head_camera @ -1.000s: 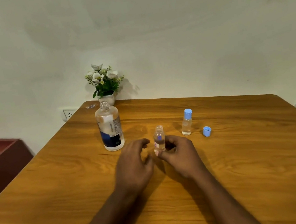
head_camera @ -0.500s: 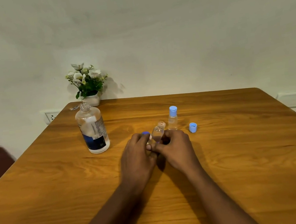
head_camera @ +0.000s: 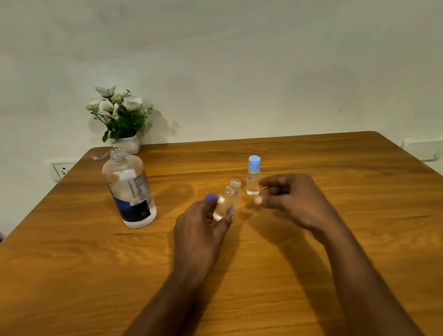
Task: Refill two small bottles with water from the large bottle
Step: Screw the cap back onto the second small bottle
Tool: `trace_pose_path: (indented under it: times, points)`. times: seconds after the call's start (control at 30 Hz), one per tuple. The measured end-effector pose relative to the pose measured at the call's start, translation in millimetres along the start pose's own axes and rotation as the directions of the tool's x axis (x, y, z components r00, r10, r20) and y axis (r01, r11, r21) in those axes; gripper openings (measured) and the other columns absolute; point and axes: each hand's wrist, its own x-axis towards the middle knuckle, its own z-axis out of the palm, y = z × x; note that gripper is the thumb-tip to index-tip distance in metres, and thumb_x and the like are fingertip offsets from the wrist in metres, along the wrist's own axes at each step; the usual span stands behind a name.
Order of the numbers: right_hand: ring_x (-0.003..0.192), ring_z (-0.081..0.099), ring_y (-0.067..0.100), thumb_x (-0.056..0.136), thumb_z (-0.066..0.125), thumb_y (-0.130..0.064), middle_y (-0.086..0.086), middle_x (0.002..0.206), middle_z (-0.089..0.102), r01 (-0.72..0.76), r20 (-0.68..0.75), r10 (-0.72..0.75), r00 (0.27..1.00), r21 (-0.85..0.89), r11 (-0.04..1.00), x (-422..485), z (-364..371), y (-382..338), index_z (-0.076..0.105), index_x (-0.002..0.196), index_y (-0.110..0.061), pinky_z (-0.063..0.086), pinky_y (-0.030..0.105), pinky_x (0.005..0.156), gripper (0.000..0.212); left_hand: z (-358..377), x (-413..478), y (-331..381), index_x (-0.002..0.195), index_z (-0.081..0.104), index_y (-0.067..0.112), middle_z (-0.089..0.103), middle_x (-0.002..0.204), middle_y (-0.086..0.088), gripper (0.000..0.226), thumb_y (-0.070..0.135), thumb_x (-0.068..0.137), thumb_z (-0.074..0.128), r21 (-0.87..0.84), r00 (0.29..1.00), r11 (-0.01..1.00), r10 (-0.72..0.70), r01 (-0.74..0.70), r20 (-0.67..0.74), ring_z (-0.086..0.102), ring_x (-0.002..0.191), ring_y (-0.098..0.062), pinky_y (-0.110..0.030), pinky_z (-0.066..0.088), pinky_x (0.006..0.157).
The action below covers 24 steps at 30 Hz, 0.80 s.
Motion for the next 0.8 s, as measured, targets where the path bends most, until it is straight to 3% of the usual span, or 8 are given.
trace_pose_path:
  times: [0.13,0.23,0.3,0.37,0.53,0.6,0.7,0.8]
  points:
    - [0.085,0.066,0.014,0.077,0.077,-0.015,0.002,0.091,0.073,-0.071,-0.396,0.039,0.917,-0.065,0.995,14,-19,25,0.071,0.109,-0.010,0.048,0.024,0.069,0.032,-2,3,3,0.104,0.070,0.020,0.065,0.084,0.019,0.034,0.024,0.072,0.080,-0.078,0.999,0.996,-0.049,0.049,0.001,0.063,0.077,0.000,-0.032,0.055,0.074]
    - [0.091,0.064,0.018,0.078,0.078,-0.030,0.005,0.102,0.073,-0.195,-0.479,0.102,0.872,-0.150,0.969,25,-16,44,0.070,0.112,-0.013,0.050,0.037,0.090,0.039,-2,1,4,0.103,0.071,0.020,0.063,0.079,0.024,0.033,0.022,0.071,0.081,-0.105,0.997,0.992,-0.068,0.071,0.029,0.063,0.075,0.003,-0.027,0.055,0.072]
    - [0.100,0.064,0.021,0.075,0.077,-0.042,0.001,0.102,0.073,-0.229,-0.493,0.101,0.864,-0.208,0.951,33,-11,51,0.070,0.109,-0.019,0.040,0.040,0.099,0.042,-1,-1,5,0.103,0.071,0.019,0.062,0.078,0.026,0.034,0.021,0.070,0.082,-0.128,0.997,0.989,-0.070,0.075,0.044,0.063,0.075,0.005,-0.021,0.054,0.071]
    - [0.107,0.060,0.023,0.074,0.074,-0.050,-0.003,0.100,0.072,-0.226,-0.494,0.057,0.868,-0.291,0.930,39,-7,53,0.070,0.106,-0.023,0.031,0.041,0.098,0.041,0,-1,7,0.104,0.071,0.019,0.065,0.080,0.023,0.036,0.021,0.070,0.082,-0.139,0.996,0.988,-0.064,0.072,0.060,0.063,0.075,0.006,-0.016,0.052,0.070]
    - [0.105,0.060,0.022,0.078,0.072,-0.046,-0.005,0.096,0.072,-0.194,-0.462,-0.010,0.887,-0.393,0.899,43,-2,54,0.071,0.100,-0.025,0.030,0.039,0.095,0.030,1,-3,10,0.108,0.069,0.019,0.065,0.086,0.019,0.039,0.021,0.071,0.081,-0.134,0.993,0.988,-0.058,0.071,0.100,0.061,0.079,0.010,-0.006,0.047,0.069]
    - [0.095,0.063,0.018,0.078,0.073,-0.039,-0.007,0.091,0.071,-0.142,-0.446,-0.020,0.895,-0.327,0.934,40,-3,51,0.071,0.096,-0.023,0.038,0.038,0.092,0.024,0,-3,11,0.107,0.070,0.020,0.066,0.086,0.019,0.037,0.022,0.071,0.081,-0.137,0.992,0.988,-0.061,0.076,0.108,0.062,0.079,0.008,-0.011,0.049,0.070]
    - [0.080,0.066,0.009,0.075,0.079,-0.025,-0.004,0.089,0.073,-0.015,-0.329,-0.030,0.944,-0.131,0.991,33,-4,45,0.073,0.094,-0.016,0.049,0.026,0.071,0.022,-1,-2,10,0.103,0.071,0.023,0.067,0.081,0.020,0.033,0.022,0.071,0.081,-0.145,0.990,0.984,-0.082,0.099,0.115,0.063,0.075,0.005,-0.017,0.052,0.069]
    - [0.082,0.070,0.012,0.076,0.080,-0.018,-0.003,0.088,0.075,0.051,-0.150,-0.055,0.987,-0.035,0.998,28,-6,40,0.075,0.097,-0.016,0.051,0.024,0.069,0.022,-1,-2,9,0.105,0.070,0.022,0.064,0.078,0.025,0.035,0.021,0.071,0.081,-0.149,0.988,0.983,-0.086,0.105,0.128,0.063,0.074,0.007,-0.016,0.052,0.069]
